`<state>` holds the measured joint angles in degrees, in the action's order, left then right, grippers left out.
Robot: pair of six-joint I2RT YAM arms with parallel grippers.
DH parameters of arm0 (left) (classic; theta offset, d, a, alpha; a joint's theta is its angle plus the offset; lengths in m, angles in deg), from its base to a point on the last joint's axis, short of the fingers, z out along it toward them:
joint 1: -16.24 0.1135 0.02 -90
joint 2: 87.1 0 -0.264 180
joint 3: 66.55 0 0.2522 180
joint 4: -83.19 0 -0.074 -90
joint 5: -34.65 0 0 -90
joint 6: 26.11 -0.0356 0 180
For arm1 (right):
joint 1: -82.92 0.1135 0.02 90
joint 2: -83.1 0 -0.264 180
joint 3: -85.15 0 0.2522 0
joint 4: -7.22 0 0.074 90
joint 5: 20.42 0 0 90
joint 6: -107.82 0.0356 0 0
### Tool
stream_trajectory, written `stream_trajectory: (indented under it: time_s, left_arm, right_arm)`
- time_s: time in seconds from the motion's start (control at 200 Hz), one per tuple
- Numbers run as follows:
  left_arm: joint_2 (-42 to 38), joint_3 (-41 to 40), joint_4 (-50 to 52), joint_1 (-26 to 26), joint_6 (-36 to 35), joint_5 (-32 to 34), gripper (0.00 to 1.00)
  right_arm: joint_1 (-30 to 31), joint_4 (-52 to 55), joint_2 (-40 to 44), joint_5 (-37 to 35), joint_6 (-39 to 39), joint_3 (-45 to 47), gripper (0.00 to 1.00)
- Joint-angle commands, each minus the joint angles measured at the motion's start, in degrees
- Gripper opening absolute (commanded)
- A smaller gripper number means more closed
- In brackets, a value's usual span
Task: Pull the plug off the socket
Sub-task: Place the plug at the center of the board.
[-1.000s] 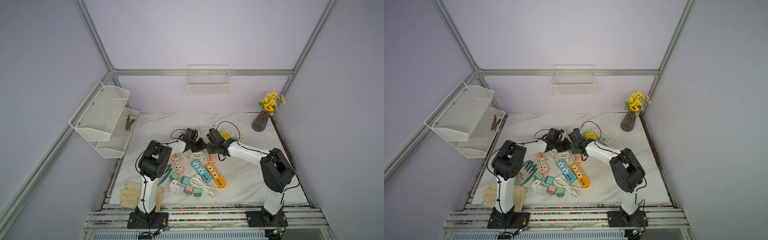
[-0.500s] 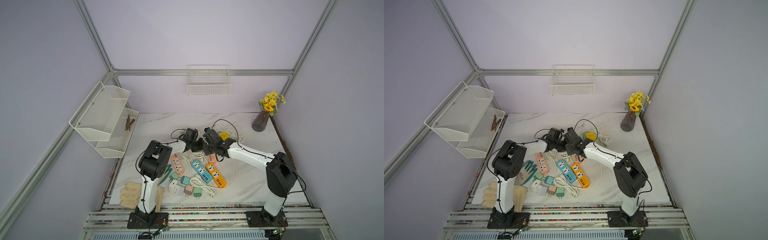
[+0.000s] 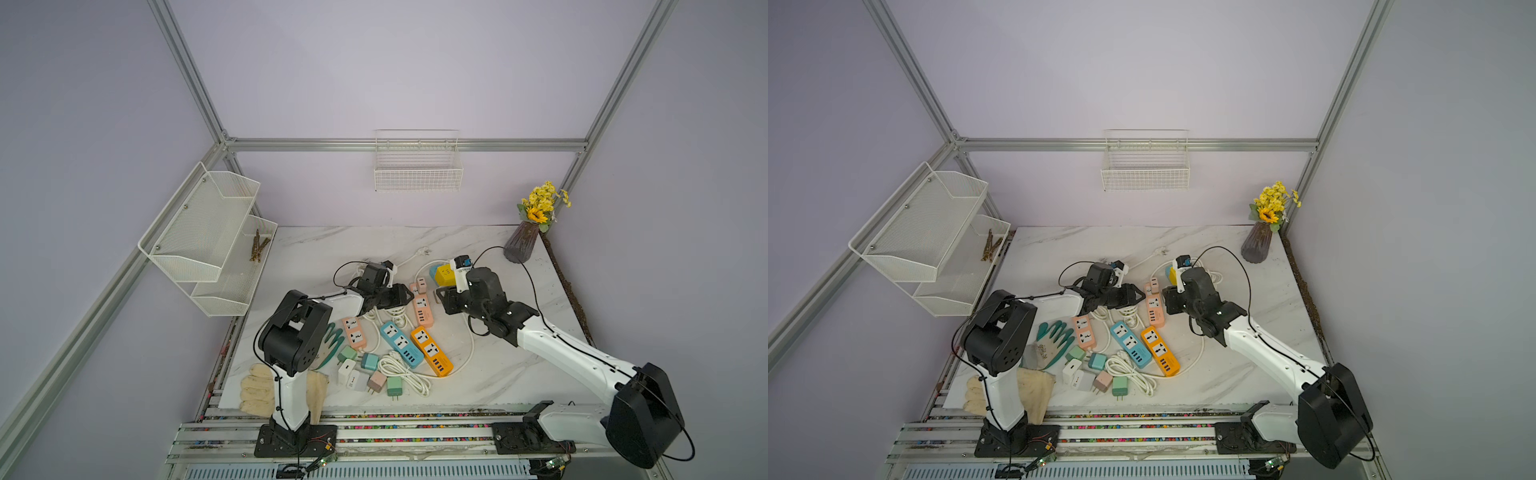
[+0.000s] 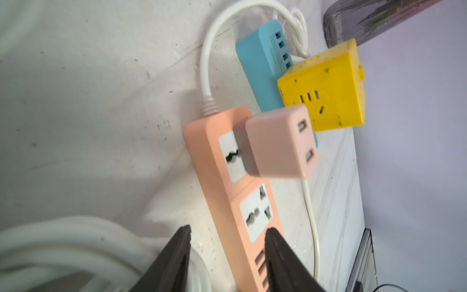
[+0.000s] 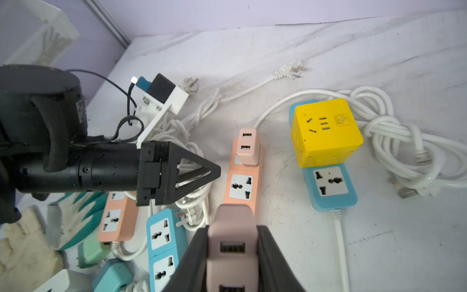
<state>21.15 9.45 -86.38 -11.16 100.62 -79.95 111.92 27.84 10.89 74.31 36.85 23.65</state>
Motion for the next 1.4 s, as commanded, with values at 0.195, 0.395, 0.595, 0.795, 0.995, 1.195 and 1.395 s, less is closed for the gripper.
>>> stream_trajectory:
  time_s: [0.195, 0.395, 0.595, 0.795, 0.995, 1.195, 1.395]
  left_arm:
    - [-15.0, -12.2, -10.5, 0.4, -9.6, 0.8, 0.6]
    - [-25.4, -20.1, -15.5, 0.3, -12.6, 9.9, 0.62]
    - [-35.7, -28.2, -22.1, 0.3, -12.4, 18.4, 0.71]
    - [-36.5, -31.6, -28.5, 0.4, -10.9, 21.4, 0.97]
    - [-28.7, -29.0, -30.1, 1.2, -9.2, 17.1, 0.99]
    - [-27.8, -28.7, -30.8, 1.6, -9.7, 13.0, 1.0]
    - [-28.2, -29.8, -32.8, 1.7, -9.8, 12.3, 1.0]
  right_arm:
    - [-7.6, -26.6, 0.1, 31.5, 14.9, 12.3, 0.25]
    - [-9.3, -28.0, -2.5, 32.2, 17.8, 14.6, 0.26]
    - [-9.9, -25.7, -3.8, 28.9, 16.0, 17.8, 0.27]
    - [-10.5, -20.0, -2.3, 21.2, 13.1, 20.8, 0.28]
    - [-11.4, -16.9, -4.6, 16.7, 12.4, 20.2, 0.29]
    - [-11.9, -17.2, -7.7, 17.2, 12.3, 19.6, 0.32]
    - [-11.9, -15.4, -7.3, 14.9, 11.3, 19.1, 0.52]
